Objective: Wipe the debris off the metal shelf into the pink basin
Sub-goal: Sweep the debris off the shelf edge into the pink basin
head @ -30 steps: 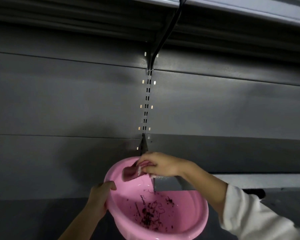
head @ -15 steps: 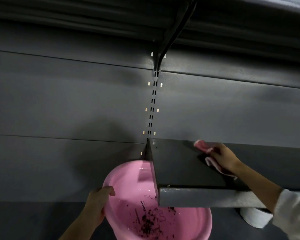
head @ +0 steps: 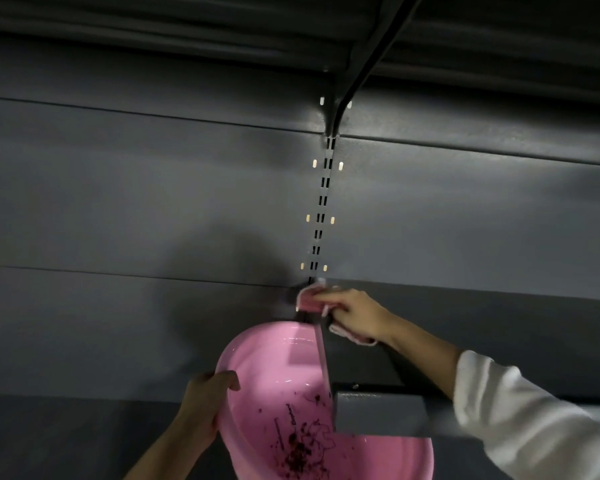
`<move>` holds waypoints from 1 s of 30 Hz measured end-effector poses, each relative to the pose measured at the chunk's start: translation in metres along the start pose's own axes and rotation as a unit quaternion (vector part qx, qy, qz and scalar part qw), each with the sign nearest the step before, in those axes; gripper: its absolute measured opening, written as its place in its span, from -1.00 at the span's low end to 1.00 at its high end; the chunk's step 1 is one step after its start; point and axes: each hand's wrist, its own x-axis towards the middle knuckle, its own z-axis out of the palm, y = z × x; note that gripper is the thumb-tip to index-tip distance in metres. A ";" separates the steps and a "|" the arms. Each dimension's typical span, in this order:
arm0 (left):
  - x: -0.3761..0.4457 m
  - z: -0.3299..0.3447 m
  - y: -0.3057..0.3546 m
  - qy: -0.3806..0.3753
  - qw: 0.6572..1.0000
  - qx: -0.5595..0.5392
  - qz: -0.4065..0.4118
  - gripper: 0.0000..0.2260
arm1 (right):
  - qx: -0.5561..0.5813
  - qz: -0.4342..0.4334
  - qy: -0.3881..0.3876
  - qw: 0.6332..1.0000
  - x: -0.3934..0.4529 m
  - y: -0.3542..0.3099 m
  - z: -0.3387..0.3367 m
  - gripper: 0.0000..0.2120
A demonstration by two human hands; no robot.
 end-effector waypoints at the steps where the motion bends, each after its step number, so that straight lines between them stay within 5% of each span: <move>1: -0.001 0.002 -0.001 -0.004 1.000 0.003 0.001 -0.91 | 0.015 -0.037 -0.015 0.999 -0.008 -0.010 0.002 -0.57; 5: -0.003 0.011 -0.004 -0.015 1.000 0.007 0.012 -0.88 | 0.100 -0.118 -0.104 0.982 -0.039 -0.042 0.006 -0.59; 8: -0.007 0.013 -0.006 -0.016 1.000 0.003 0.007 -0.87 | 0.169 -0.109 -0.068 0.977 -0.053 -0.043 -0.005 -0.59; 12: -0.013 0.015 -0.007 -0.029 0.999 0.007 0.011 -0.89 | 0.214 -0.001 0.066 0.975 -0.074 0.005 -0.049 -0.67; 15: -0.019 0.017 -0.009 -0.038 0.999 0.011 0.007 -0.91 | 0.067 0.111 0.170 0.977 -0.101 0.076 -0.082 -0.69; 20: -0.024 0.020 -0.014 -0.053 0.999 0.013 0.003 -0.82 | -0.084 0.325 0.113 0.935 -0.157 0.154 -0.091 -0.66; 30: -0.037 0.018 -0.016 -0.066 0.998 0.008 0.003 -0.90 | 0.020 0.073 -0.001 0.997 -0.127 0.036 -0.044 -0.92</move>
